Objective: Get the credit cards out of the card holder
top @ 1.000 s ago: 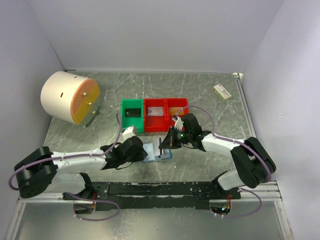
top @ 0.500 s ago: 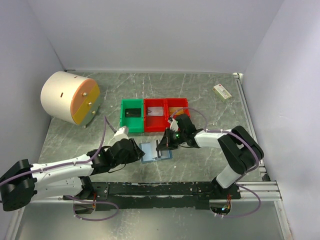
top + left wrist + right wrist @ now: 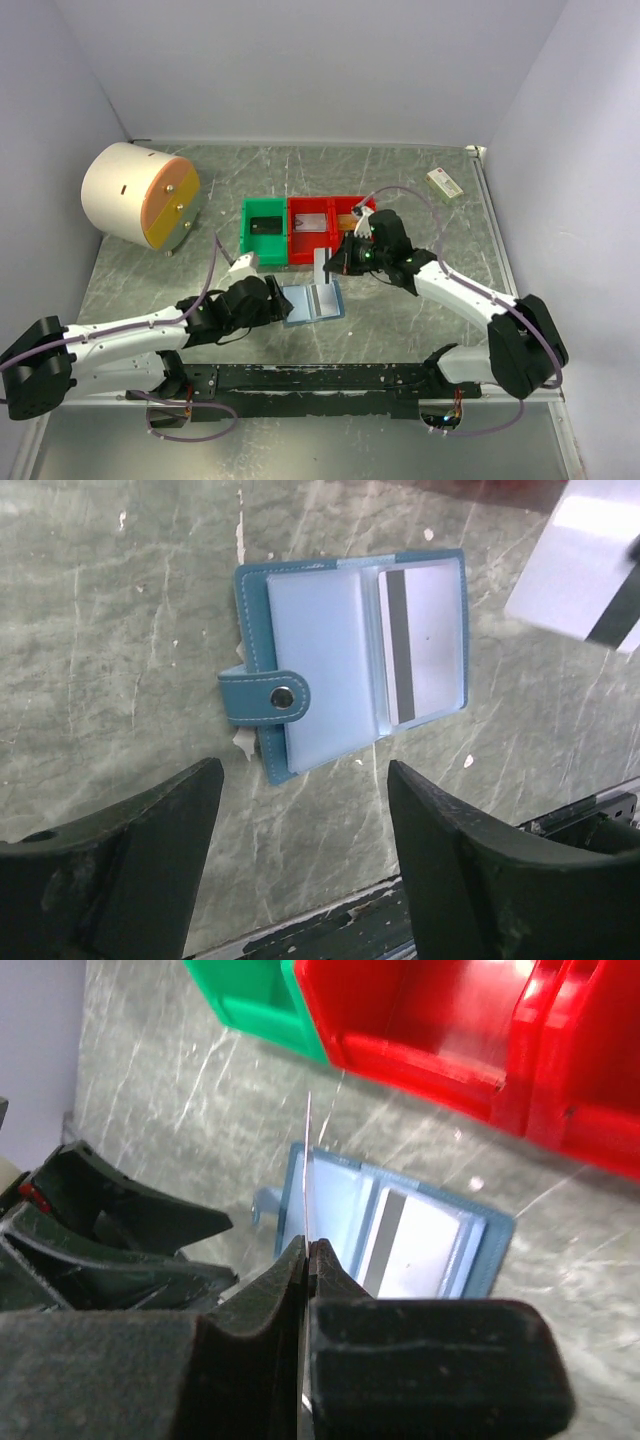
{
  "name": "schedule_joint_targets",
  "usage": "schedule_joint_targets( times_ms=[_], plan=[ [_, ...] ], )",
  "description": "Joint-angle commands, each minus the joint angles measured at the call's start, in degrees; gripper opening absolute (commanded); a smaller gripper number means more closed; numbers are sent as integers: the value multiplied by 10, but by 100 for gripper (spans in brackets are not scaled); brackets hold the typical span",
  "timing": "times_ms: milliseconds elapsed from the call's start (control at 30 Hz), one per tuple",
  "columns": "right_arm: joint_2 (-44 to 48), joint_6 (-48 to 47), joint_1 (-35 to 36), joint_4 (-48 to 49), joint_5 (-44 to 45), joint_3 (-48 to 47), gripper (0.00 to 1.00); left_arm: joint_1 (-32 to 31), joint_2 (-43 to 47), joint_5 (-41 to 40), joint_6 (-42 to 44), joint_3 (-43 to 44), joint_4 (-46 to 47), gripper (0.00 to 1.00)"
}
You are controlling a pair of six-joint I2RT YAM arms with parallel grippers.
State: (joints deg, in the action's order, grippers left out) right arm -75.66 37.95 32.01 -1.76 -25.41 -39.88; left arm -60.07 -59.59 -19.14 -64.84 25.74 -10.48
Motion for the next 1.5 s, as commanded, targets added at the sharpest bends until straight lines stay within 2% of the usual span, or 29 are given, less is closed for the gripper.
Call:
schedule_joint_targets(
  times_ms=[0, 233, 500, 633, 833, 1000, 1100, 1333, 1467],
  plan=[
    [40, -80, -4, -36, 101, -37, 0, 21, 10, -12, 32, 40, -34, 81],
    [27, -185, -5, 8, 150, -92, 0, 146, 30, 72, 128, 79, -45, 87],
    [-52, -341, -5, 128, 136, -125, 0, 274, -2, 107, 250, 163, -86, 92],
    [-78, -433, -3, 166, 125, -125, 0, 325, -15, 139, 291, 194, -68, 93],
    [-137, -527, 4, 128, 92, -158, 0, 344, -33, 159, 295, 198, -46, 92],
    [-184, -609, 25, 107, 146, -188, 0, 352, -15, 159, 309, 179, -55, 94],
    [-215, -667, 34, 96, 146, -214, 0, 366, -13, 152, 331, 193, -89, 94],
    [-302, -756, 65, 62, 283, -274, 0, 398, 4, 159, 353, 186, -106, 94],
    [-314, -783, 65, 72, 306, -275, 0, 418, -1, 169, 362, 191, -112, 94]
  ],
)
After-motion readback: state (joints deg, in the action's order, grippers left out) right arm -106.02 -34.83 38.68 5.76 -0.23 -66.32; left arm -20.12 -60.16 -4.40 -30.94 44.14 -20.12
